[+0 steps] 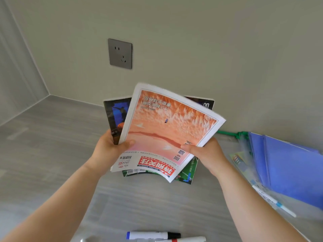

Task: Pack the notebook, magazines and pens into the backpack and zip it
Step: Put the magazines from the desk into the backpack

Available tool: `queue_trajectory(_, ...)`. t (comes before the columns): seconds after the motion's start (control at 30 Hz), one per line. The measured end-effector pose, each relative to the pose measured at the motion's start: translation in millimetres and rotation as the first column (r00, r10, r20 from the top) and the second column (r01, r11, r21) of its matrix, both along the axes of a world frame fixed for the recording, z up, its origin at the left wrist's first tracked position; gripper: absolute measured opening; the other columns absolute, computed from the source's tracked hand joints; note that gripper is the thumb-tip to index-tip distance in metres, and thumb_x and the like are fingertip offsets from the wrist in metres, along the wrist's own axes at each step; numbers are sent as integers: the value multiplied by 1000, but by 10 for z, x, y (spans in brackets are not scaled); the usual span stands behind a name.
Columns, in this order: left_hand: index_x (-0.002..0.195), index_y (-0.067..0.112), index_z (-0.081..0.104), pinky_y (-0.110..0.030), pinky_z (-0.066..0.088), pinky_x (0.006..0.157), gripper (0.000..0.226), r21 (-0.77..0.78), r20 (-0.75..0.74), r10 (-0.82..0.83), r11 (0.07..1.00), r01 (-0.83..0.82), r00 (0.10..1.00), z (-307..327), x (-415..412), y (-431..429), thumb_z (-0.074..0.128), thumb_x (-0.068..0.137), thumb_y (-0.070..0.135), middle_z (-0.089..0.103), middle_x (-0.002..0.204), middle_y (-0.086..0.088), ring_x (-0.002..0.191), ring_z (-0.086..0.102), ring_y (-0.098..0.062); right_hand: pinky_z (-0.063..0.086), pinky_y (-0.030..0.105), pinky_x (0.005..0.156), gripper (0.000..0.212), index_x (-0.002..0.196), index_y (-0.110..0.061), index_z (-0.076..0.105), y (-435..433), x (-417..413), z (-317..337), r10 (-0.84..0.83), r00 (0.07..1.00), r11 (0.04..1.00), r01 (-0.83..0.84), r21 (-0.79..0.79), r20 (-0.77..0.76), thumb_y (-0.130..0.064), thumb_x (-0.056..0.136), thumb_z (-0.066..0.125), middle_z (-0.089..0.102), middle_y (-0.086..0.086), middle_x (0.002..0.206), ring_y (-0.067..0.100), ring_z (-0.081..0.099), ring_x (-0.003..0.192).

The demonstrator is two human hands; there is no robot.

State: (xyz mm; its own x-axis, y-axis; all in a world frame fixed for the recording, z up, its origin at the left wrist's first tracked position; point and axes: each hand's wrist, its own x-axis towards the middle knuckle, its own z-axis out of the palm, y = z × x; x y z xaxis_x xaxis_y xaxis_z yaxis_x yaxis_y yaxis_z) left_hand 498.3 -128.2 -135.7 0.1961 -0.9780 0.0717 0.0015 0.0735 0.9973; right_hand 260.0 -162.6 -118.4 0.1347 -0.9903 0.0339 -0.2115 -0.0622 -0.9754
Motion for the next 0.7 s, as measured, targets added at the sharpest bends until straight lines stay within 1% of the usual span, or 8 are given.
queue_trajectory(0.07,85,29,56,-23,52,60,37,8,-20,-4,1000,5,1000,-32,-13,8,61,78,-8,65,84,5,75,62,-9,48,4,53,41,71,-39,59,28,-7,29,11,999,1000,-12,-23,-48,0,70,74,60,-25,75,-15,58,61)
queue_trajectory(0.2,81,30,58,-23,49,60,40,22,-7,-26,999,27,1000,-69,-21,-18,63,75,-9,67,79,11,71,64,-8,45,13,63,41,74,-39,57,77,-58,1,0,998,1000,-1,-18,-66,-1,71,73,60,-22,79,-8,57,73)
queue_trajectory(0.23,79,30,59,-20,50,57,41,28,-3,-32,999,32,999,-71,-29,-31,64,74,-10,67,75,15,67,66,-5,46,13,62,41,74,-38,58,86,-77,-12,-7,997,1000,6,-12,-75,0,71,73,61,-21,79,-7,58,72)
queue_trajectory(0.3,78,30,60,-18,52,54,40,51,-15,-41,998,42,999,-83,-57,-57,66,72,-9,68,71,17,65,67,-3,47,8,55,38,72,-36,60,106,-120,-43,-25,995,1000,25,-2,-97,0,72,72,62,-19,76,-10,61,62)
queue_trajectory(0.4,87,24,59,-24,52,62,36,102,-61,-52,993,58,997,-146,-100,-88,71,69,-6,68,84,7,78,65,-13,45,1,47,32,70,-30,63,135,-181,-107,-52,993,999,53,8,-106,1,73,71,64,-14,73,-14,61,53)
queue_trajectory(0.5,87,23,59,-24,49,62,33,154,-46,-89,984,95,995,-225,-153,-83,69,71,-5,66,86,4,79,63,-13,46,1,48,33,70,-30,63,173,-223,-171,-69,993,997,71,10,-94,1,73,70,64,-16,73,-14,62,54)
queue_trajectory(0.6,85,23,58,-21,47,58,33,186,-19,-104,977,106,994,-280,-209,-74,68,72,-5,65,83,7,76,62,-10,48,3,49,35,70,-31,63,194,-257,-229,-89,994,996,90,12,-68,3,73,70,64,-17,74,-13,63,56)
queue_trajectory(0.7,81,27,59,-16,47,53,35,187,-17,-94,978,95,995,-292,-226,-82,70,71,-4,66,80,10,73,63,-7,49,6,50,34,74,-33,62,198,-244,-262,-81,994,995,84,48,-69,1,74,70,64,-18,76,-7,64,63)
